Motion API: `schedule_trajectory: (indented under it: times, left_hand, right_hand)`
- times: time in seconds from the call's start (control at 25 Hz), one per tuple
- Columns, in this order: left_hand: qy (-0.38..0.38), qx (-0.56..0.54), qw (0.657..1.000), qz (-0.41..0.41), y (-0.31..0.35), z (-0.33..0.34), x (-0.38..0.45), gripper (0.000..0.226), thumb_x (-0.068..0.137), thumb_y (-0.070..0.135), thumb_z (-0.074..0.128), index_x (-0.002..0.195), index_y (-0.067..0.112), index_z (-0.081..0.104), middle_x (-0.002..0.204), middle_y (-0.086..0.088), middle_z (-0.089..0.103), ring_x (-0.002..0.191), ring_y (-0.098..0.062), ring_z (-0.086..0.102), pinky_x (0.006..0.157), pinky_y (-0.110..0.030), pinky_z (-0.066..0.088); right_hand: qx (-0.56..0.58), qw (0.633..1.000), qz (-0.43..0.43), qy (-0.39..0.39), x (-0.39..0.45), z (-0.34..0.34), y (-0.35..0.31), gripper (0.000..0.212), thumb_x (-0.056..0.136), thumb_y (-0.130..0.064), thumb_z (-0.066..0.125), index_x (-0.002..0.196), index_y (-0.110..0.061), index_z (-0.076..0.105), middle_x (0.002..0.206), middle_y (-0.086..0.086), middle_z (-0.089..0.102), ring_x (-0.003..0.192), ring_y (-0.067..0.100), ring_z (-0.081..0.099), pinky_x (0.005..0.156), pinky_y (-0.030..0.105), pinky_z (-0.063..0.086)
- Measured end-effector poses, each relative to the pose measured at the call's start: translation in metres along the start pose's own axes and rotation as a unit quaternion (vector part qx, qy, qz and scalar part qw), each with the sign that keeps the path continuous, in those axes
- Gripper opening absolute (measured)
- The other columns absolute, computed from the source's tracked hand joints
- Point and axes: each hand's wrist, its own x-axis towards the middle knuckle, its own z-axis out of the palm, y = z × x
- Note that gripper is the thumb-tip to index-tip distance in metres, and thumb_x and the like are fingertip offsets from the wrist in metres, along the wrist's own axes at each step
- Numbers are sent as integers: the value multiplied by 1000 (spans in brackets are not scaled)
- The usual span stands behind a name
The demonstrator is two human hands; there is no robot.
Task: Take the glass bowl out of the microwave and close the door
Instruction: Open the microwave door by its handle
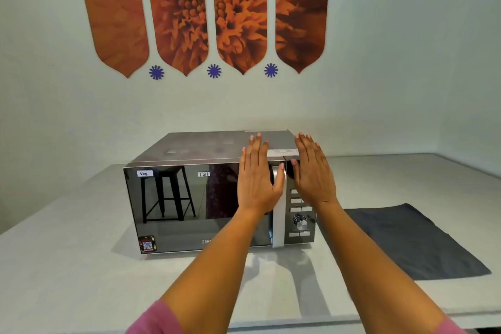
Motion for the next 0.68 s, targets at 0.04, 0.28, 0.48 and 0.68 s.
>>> schedule_trajectory:
  times: [0.04, 0.28, 0.48, 0.68]
  left_hand:
    - [3, -33, 999, -19, 6, 4, -9, 62, 93, 41, 47, 145, 9, 34, 158, -7, 28, 149, -21, 19, 122, -38, 16]
    - [18, -83, 984, -159, 35, 20, -35, 60, 83, 45, 62, 129, 12, 43, 125, -4, 46, 111, -15, 46, 91, -27, 44]
    - [20, -162, 944, -288, 44, 30, -30, 57, 81, 47, 68, 120, 13, 43, 115, -1, 48, 102, -13, 49, 86, -24, 45]
    - [-19, -195, 911, -363, 48, 41, -25, 53, 83, 54, 65, 117, 19, 45, 79, 5, 61, 71, -14, 64, 62, -26, 52]
  right_hand:
    - [2, 1000, 9, 2, -4, 1, 2, 57, 105, -33, 27, 155, -7, 26, 163, 10, 28, 152, 23, 21, 124, 33, 11]
    - [6, 999, 27, -27, -26, 7, 14, 55, 105, -30, 32, 155, -8, 25, 161, 11, 31, 152, 25, 24, 124, 33, 11]
    - [27, 999, 14, -32, -35, 8, 24, 53, 105, -26, 35, 154, -8, 26, 161, 11, 31, 152, 25, 23, 124, 35, 15]
    - [42, 999, -3, -33, -34, 9, 30, 51, 105, -18, 36, 154, -7, 29, 160, 11, 33, 152, 24, 21, 125, 32, 12]
